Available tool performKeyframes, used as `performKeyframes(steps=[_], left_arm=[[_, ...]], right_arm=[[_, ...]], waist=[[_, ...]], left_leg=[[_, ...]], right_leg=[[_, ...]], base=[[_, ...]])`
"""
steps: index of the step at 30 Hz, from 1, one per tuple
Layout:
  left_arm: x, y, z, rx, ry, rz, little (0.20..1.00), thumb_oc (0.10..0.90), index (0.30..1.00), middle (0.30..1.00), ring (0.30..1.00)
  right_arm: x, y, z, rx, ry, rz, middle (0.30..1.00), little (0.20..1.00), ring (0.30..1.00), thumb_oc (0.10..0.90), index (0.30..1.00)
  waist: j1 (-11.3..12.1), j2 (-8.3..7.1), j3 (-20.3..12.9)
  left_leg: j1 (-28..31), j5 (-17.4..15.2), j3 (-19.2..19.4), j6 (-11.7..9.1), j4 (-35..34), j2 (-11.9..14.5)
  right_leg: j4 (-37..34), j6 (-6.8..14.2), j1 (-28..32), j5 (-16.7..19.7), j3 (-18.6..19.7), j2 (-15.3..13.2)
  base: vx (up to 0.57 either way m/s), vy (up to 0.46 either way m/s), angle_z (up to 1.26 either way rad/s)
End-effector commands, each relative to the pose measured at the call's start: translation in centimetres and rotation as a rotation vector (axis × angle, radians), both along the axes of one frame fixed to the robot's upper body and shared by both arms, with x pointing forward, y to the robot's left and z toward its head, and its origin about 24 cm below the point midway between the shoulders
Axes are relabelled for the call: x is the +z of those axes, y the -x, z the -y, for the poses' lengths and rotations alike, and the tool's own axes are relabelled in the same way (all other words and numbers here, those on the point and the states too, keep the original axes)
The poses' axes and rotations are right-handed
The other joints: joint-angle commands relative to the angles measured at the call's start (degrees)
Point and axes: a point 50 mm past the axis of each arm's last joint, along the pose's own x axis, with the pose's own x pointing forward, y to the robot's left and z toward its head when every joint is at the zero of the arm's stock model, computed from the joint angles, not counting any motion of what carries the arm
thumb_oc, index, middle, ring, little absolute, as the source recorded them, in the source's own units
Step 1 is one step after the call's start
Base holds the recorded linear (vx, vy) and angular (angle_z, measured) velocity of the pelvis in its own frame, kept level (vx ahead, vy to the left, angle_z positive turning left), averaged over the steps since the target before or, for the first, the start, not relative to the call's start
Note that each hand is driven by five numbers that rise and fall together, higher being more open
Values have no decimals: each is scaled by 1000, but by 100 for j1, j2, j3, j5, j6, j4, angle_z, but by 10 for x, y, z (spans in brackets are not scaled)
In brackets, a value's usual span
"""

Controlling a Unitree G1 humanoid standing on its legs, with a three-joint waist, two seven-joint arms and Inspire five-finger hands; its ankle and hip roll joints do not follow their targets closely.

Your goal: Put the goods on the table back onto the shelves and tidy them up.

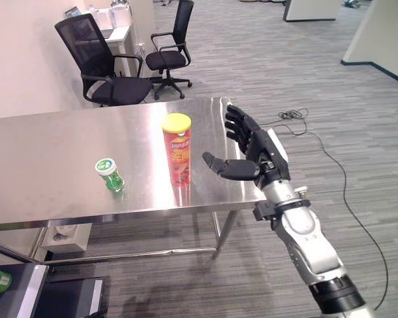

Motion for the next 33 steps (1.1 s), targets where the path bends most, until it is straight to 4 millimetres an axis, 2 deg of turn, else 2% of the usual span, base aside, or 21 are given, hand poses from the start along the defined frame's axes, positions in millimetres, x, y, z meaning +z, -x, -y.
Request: performKeyframes(steps=[1,11,23,33], left_arm=[[-9,41,28,-48,83,-148,900,800,900,900,900],[-9,42,30,-39,95,-150,900,800,900,900,900],[-9,46,32,-35,107,-160,900,800,900,900,900],[-9,48,31,-20,108,-163,900,800,900,900,900]], right_arm=[[68,-7,-14,106,-74,310,900,900,900,800,900],[57,-21,-14,114,-69,226,900,900,900,800,900],[54,-35,-14,113,-18,169,900,900,900,800,900],[61,-36,-30,181,-31,196,900,900,900,800,900]], waist=[[216,-268,-242],[283,-272,-257],[364,-281,-273],[430,-298,-282]], left_leg=[[-116,-293,-435,120,4,-268],[-115,-286,-474,112,4,-280],[-138,-287,-512,103,4,-296],[-145,-305,-535,110,4,-318]], right_leg=[[23,-610,-226,739,87,552],[23,-614,-202,726,60,565],[23,-609,-211,744,8,560],[24,-605,-192,753,-31,536]], base=[[2,-2,3],[0,0,0],[-1,3,1],[0,3,2]])
